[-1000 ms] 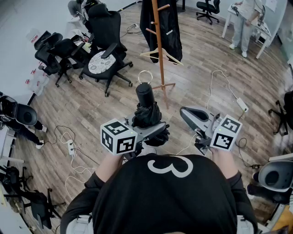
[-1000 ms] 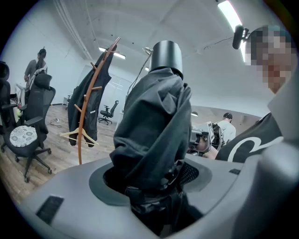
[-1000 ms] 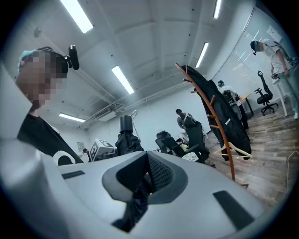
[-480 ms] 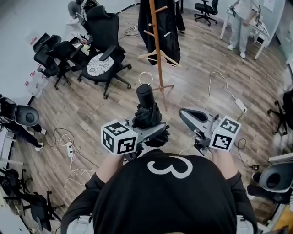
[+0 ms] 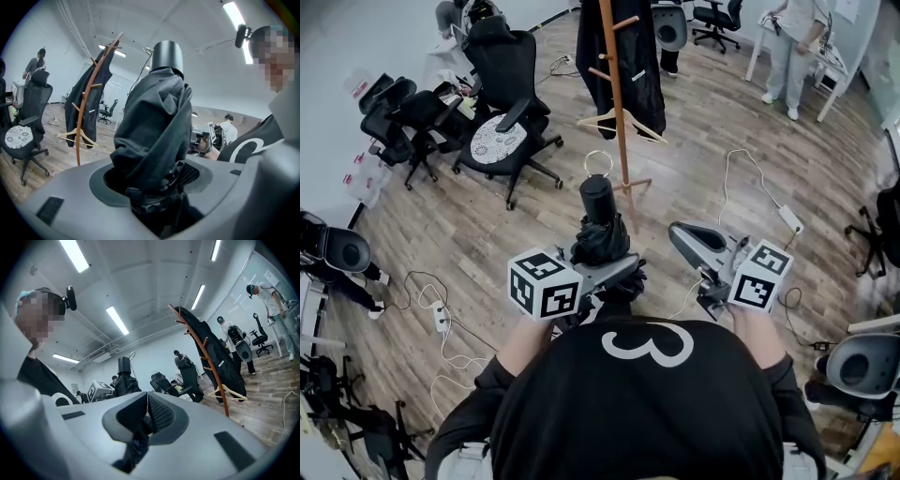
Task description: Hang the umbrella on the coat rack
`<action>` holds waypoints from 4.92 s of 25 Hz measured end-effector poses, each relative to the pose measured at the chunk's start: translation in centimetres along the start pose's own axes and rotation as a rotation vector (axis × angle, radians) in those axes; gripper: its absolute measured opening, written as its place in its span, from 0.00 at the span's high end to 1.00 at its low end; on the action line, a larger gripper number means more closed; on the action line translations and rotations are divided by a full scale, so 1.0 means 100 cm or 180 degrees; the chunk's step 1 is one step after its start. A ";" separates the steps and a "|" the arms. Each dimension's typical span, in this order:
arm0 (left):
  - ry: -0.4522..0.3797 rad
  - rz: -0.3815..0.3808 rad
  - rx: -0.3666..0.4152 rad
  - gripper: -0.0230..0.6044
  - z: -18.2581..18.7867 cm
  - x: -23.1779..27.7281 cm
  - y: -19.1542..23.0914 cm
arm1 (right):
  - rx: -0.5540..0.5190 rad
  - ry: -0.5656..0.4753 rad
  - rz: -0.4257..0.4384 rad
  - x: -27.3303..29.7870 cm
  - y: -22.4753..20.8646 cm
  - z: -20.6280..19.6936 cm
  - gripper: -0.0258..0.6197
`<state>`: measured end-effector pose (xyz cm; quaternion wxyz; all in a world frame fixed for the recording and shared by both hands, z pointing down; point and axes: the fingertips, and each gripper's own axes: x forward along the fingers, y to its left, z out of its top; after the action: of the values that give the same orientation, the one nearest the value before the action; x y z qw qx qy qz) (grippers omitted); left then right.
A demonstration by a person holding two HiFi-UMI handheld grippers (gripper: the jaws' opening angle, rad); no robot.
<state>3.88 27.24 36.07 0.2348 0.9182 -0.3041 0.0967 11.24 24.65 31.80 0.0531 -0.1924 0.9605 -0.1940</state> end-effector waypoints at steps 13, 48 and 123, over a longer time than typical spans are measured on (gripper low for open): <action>0.0191 -0.0136 -0.0090 0.52 0.041 0.048 0.094 | 0.0181 -0.0019 -0.0176 0.058 -0.094 0.020 0.92; 0.0567 -0.0360 -0.0138 0.52 0.146 0.144 0.341 | 0.0503 0.0028 -0.0640 0.217 -0.308 0.076 0.92; 0.0939 0.0197 -0.0449 0.52 0.135 0.245 0.500 | 0.1046 0.0382 -0.0702 0.252 -0.457 0.061 0.92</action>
<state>-6.30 -27.15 50.79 0.3378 0.8654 -0.3005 0.2160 5.07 -26.19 43.49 0.0049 -0.2732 0.8905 -0.3639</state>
